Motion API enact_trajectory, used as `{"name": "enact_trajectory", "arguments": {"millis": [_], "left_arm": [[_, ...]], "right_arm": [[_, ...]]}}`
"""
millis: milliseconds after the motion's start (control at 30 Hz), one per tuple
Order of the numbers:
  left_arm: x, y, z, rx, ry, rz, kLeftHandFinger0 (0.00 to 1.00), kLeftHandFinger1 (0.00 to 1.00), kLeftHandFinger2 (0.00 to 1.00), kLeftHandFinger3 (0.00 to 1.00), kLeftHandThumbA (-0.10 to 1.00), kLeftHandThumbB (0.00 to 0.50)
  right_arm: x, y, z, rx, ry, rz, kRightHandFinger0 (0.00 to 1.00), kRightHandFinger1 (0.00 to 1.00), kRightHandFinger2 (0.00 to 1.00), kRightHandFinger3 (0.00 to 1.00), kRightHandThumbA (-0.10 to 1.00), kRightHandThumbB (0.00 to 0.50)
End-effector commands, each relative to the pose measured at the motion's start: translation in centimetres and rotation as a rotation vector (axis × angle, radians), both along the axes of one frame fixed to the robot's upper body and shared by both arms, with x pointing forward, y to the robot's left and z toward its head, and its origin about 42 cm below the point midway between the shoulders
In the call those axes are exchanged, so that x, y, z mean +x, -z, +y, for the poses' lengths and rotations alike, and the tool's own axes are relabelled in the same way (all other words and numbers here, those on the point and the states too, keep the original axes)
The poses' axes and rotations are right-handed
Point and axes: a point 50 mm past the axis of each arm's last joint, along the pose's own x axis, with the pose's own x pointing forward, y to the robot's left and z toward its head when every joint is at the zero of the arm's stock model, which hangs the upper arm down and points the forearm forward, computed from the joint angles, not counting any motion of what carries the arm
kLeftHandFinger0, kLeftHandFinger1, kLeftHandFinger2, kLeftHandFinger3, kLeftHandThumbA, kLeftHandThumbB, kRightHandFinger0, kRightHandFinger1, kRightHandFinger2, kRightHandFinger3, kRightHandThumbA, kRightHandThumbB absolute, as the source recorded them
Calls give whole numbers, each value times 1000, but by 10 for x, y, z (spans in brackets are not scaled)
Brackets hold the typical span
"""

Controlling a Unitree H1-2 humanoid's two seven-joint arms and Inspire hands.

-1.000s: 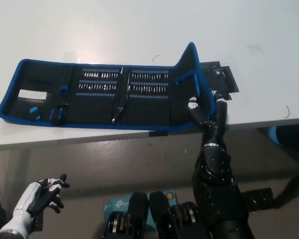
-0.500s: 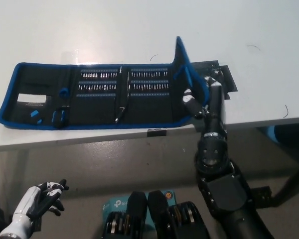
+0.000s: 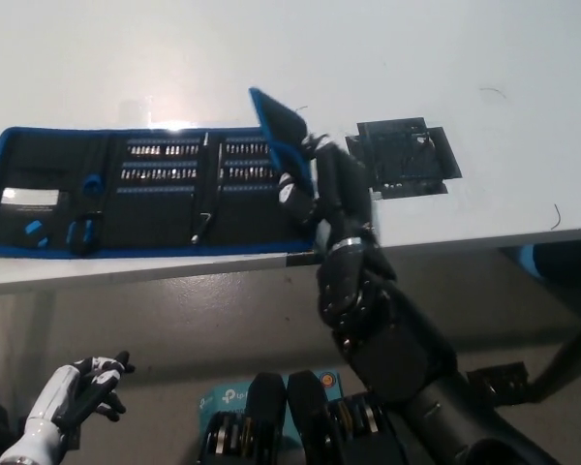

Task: The robot uses its right hand to lift an edge of the toolkit kept in middle of the desk and make one fold in it

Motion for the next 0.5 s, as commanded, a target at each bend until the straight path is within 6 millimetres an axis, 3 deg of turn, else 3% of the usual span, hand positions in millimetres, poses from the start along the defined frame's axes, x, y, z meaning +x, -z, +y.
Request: {"name": "enact_trajectory", "arguments": {"millis": [0,33,67,100,133,200,233,267,333,400,433,467], "left_arm": [[6,-13,1,19,33,-29,398,342,228,474,661,96],[7,-14,1,21,39,-31,393,341,228,476,664,101],[7,-14,1,23,44,-33,393,343,229,479,666,102],[8,-15,1,23,46,-33,392,343,231,480,668,104],[9,-15,1,25,50,-32,388,340,226,475,664,108],[10,-17,2,30,57,-34,378,324,206,473,659,114],[11,-18,2,32,61,-36,369,318,206,471,657,118],[10,-19,2,38,67,-41,354,307,192,474,660,119],[13,-20,0,33,67,-46,332,288,172,459,635,113],[13,-22,1,32,63,-49,326,291,170,454,623,116],[13,-22,1,30,59,-46,328,294,170,453,621,116],[13,-22,1,30,59,-45,327,295,173,451,623,114]], "right_arm": [[-5,-9,27,-180,-86,-3,0,0,0,580,-100,88],[-7,-4,25,-200,-92,-7,0,0,0,392,-100,82],[-9,1,24,-221,-101,-18,0,0,17,345,-100,82],[-9,8,22,-280,-120,-5,0,0,106,276,-100,47],[-11,14,20,-320,-128,-17,0,0,220,191,-100,47],[-16,30,16,-442,-167,-35,0,67,446,121,-100,47],[-17,33,15,-467,-172,-39,0,104,501,108,-100,49],[-19,46,9,-578,-200,-59,0,110,508,178,-100,77],[-20,55,2,-698,-228,-96,0,73,454,174,-100,140],[-20,59,-1,-827,-252,-85,0,125,494,240,-100,106],[-20,60,-2,-860,-256,-88,0,124,493,247,-100,105],[-21,62,-3,-898,-264,-91,0,145,518,334,-100,128]]}}
